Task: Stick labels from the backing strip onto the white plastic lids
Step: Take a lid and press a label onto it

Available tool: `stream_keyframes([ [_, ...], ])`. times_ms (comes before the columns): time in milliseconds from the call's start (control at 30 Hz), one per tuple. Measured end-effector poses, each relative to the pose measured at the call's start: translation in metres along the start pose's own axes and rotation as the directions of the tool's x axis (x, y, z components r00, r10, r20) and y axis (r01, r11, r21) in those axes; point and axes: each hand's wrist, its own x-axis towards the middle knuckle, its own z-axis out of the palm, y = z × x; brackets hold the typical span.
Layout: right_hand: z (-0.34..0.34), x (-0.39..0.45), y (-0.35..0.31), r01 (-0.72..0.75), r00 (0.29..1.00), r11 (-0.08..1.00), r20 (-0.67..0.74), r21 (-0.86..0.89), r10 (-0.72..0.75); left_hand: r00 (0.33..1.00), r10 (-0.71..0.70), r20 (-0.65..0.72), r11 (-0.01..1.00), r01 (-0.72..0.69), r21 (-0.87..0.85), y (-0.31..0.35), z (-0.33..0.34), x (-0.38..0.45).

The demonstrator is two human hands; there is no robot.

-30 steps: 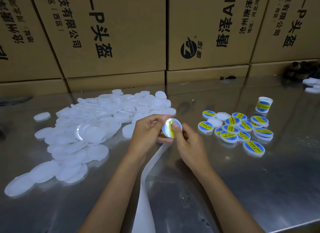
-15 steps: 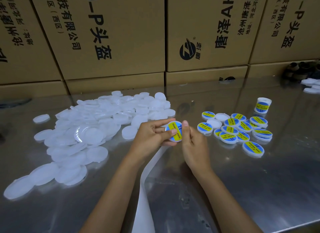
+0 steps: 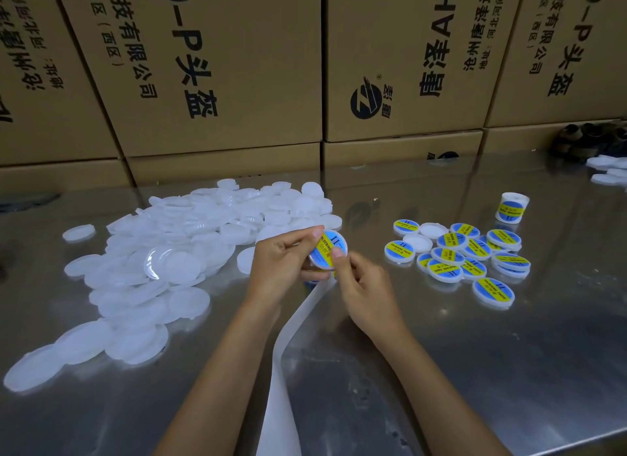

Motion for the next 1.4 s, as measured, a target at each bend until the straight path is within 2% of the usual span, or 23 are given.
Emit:
stream_keyframes([
  [167,-0.004,0.006,0.003,-0.073,0.992,0.991,-0.092,0.108,0.083,0.998,-0.012,0.059,0.997,0.007,0.081,0.000,-0.006,0.003],
  [367,-0.007,0.008,0.004,-0.073,0.987,0.985,-0.128,0.157,0.094,0.963,-0.035,0.266,0.994,0.006,0.110,-0.006,-0.002,-0.002],
  [433,-0.008,0.009,0.002,-0.072,0.988,0.981,-0.122,0.179,0.095,0.967,-0.011,0.255,0.990,-0.024,0.136,-0.009,0.004,-0.005],
  [567,-0.006,0.003,-0.007,-0.070,0.998,0.974,0.014,0.214,0.069,0.993,0.090,0.075,0.986,-0.099,0.132,-0.008,0.008,-0.004],
  [733,-0.002,-0.003,-0.016,-0.044,0.986,0.995,0.164,0.086,0.030,0.992,0.121,-0.047,0.986,-0.114,0.124,-0.010,-0.001,0.002],
  [800,-0.003,-0.002,-0.015,-0.037,0.983,0.997,0.181,0.061,0.026,0.990,0.134,-0.034,0.979,-0.127,0.157,-0.012,-0.001,0.003],
  [967,-0.004,0.001,-0.009,-0.098,0.992,0.993,0.087,0.064,0.092,0.990,0.084,0.116,0.978,-0.104,0.179,-0.010,0.002,0.003],
  [1067,-0.004,0.003,-0.004,-0.136,0.991,0.986,0.030,0.101,0.133,0.972,0.054,0.227,0.969,-0.106,0.224,-0.007,-0.001,0.001],
  [1167,-0.003,0.004,-0.002,-0.177,0.984,0.963,0.048,0.202,0.171,0.938,0.037,0.344,0.969,-0.117,0.216,-0.009,-0.002,-0.001],
  [1267,-0.003,0.005,-0.004,-0.218,0.975,0.919,0.108,0.329,0.193,0.949,0.075,0.306,0.973,-0.136,0.184,-0.010,0.002,-0.001],
  [1400,-0.005,0.003,-0.012,-0.212,0.976,0.915,0.122,0.344,0.181,0.972,0.102,0.214,0.983,-0.131,0.129,-0.009,-0.004,0.003],
])
